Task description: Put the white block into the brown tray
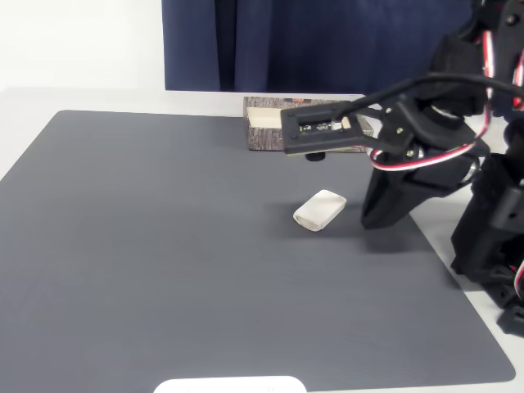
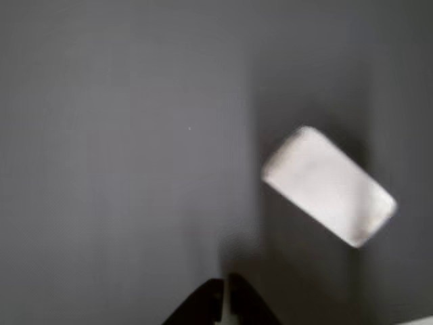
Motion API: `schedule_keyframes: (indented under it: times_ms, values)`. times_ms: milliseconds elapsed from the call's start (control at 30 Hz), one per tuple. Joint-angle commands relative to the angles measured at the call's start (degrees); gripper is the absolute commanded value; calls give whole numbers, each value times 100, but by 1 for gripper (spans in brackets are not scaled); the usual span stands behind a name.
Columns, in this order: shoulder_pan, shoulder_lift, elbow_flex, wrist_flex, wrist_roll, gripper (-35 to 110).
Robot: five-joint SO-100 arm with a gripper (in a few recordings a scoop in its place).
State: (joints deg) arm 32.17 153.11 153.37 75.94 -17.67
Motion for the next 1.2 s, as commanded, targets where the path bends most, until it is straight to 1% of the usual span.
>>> schedule_keyframes:
  times_ms: [0,167,400,733,933,1033,1100,1167]
  values:
    - [378,-387,-316,-255,-352,1]
    - [905,-1055,-721,-492,-949,0]
    - [1266,-1986,-1600,-633,-1406,0]
    - [1529,-3138,-2294,-686,-1679,0]
    - [1468,-3366,-2382,-756,-1784,0]
    - [1477,-3393,-2435,-756,-2162,0]
    - [1503,-3419,-2496,-756,-2848,3]
    - [1503,-3437,-2505,-747,-3428,2]
